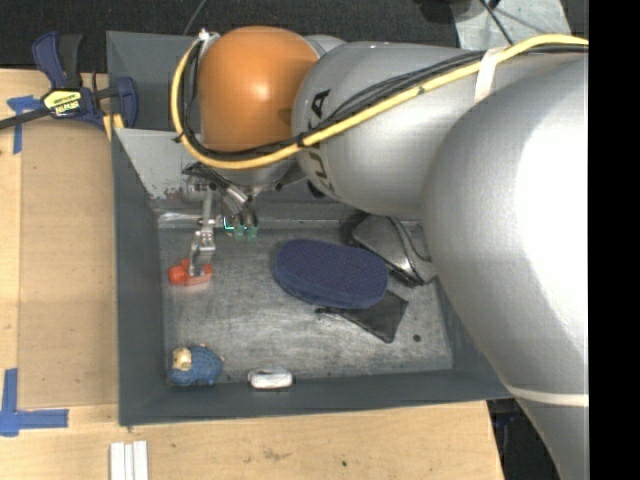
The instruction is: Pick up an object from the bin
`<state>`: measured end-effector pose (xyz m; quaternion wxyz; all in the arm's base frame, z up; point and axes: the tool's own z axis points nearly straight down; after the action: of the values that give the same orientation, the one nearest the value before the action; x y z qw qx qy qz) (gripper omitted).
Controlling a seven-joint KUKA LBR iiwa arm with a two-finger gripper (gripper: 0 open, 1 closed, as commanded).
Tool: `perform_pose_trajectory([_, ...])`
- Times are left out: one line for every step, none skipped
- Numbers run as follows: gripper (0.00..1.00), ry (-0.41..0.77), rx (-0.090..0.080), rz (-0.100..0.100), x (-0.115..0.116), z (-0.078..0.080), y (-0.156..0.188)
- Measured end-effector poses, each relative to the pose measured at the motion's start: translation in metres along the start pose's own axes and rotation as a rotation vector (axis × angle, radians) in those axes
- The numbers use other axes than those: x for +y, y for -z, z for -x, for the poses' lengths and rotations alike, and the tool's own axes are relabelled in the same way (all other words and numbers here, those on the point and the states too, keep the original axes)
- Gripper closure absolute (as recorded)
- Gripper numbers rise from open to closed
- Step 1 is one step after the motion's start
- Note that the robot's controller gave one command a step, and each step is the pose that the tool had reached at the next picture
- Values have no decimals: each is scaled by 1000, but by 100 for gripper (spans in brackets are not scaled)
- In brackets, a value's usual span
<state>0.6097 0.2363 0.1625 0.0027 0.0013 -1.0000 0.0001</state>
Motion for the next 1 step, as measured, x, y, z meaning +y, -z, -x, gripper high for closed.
perform_pose_trajectory([0,295,-7,0,4,-1,-88])
